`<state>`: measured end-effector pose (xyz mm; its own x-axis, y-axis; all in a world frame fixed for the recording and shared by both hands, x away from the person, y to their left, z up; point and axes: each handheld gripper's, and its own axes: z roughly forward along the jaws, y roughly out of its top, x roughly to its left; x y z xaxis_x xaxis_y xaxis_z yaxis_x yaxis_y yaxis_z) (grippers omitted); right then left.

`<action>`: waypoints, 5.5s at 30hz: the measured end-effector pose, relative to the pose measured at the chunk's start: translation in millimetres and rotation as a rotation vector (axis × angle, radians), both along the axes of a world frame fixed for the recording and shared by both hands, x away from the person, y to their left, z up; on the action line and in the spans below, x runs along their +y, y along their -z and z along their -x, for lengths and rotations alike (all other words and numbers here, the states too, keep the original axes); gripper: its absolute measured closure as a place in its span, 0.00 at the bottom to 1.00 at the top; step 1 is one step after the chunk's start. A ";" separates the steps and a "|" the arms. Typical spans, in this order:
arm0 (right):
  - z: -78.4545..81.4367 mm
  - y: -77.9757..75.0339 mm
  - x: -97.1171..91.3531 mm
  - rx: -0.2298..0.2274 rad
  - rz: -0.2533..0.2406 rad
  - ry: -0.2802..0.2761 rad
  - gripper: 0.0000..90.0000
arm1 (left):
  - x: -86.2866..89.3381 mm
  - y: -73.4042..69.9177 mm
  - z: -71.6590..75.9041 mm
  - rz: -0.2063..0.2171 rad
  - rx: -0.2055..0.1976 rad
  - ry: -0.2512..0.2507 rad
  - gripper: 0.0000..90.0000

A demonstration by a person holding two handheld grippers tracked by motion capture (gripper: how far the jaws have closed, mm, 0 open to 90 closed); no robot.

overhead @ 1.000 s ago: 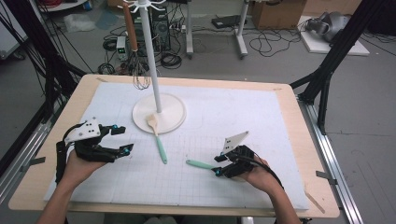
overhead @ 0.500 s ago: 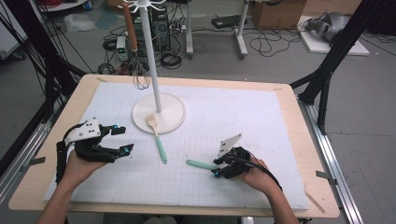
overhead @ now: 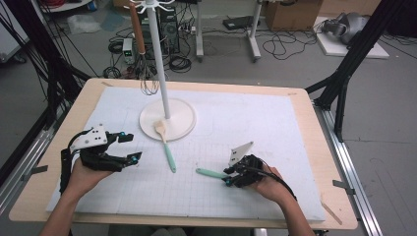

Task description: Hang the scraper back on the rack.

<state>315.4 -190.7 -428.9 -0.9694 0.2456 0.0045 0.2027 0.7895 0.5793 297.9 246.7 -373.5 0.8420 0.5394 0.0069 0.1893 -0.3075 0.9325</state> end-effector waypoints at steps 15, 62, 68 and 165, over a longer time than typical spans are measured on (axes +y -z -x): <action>-4.4 -2.2 2.9 0.052 0.033 0.002 0.87 | -2.8 0.0 -0.1 -0.003 -0.001 0.011 0.32; -3.7 -33.8 -4.5 0.027 -0.093 -0.002 0.89 | -4.3 0.8 -0.1 0.002 0.007 0.031 0.32; -5.3 -43.3 -1.2 0.020 -0.106 -0.014 0.89 | -4.2 0.6 -0.3 0.000 0.007 0.038 0.32; -18.6 -89.2 94.3 0.029 -0.255 -0.284 0.89 | -68.6 -6.0 -0.1 0.036 0.084 0.372 0.65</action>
<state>334.1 -96.3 -339.6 -0.9972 -0.0454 0.0595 0.0159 0.6482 0.7613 298.0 178.1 -367.4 0.9770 0.1959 -0.0838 0.1473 -0.3372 0.9298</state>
